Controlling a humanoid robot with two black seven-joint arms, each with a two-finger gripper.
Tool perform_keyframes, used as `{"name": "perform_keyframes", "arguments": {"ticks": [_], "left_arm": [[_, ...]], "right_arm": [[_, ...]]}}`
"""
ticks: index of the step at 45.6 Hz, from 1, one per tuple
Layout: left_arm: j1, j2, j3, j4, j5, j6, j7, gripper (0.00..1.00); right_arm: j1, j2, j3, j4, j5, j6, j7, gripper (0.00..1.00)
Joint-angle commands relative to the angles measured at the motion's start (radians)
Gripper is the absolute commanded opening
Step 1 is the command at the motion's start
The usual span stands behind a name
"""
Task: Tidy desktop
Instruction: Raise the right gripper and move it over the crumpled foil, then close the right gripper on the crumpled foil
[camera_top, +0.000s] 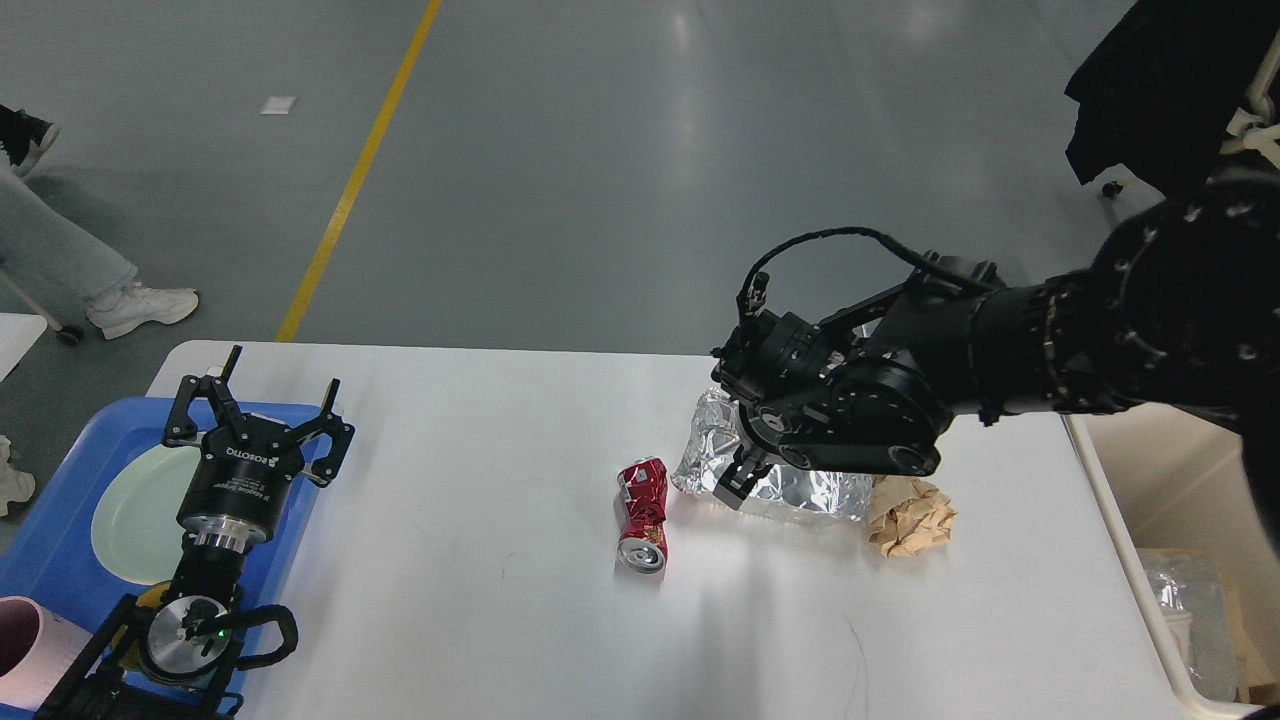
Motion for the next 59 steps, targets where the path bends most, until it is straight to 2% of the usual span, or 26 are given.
{"name": "perform_keyframes", "arguments": {"ticks": [1,10,22,30,43,59], "left_arm": [[0.001,0.0,0.0,0.0,0.0,0.0,0.0,0.96],[0.001,-0.001,0.0,0.0,0.0,0.0,0.0,0.96],[0.001,-0.001,0.0,0.0,0.0,0.0,0.0,0.96],[0.001,-0.001,0.0,0.0,0.0,0.0,0.0,0.96],[0.001,-0.001,0.0,0.0,0.0,0.0,0.0,0.96],[0.001,0.0,0.0,0.0,0.0,0.0,0.0,0.96]], "right_arm": [[-0.109,0.045,-0.004,-0.147,-0.052,-0.013,0.0,0.98],[-0.244,0.097,-0.076,-0.234,-0.083,-0.108,0.001,0.98],[-0.349,0.091,-0.088,-0.288,-0.101,-0.216,0.004,0.97],[-0.427,0.089,-0.091,-0.36,-0.119,-0.233,0.004,0.94],[-0.433,0.089,-0.093,-0.366,-0.112,-0.294,0.0,0.94],[-0.442,0.091,-0.102,-0.366,-0.109,-0.296,-0.006,0.47]]}}
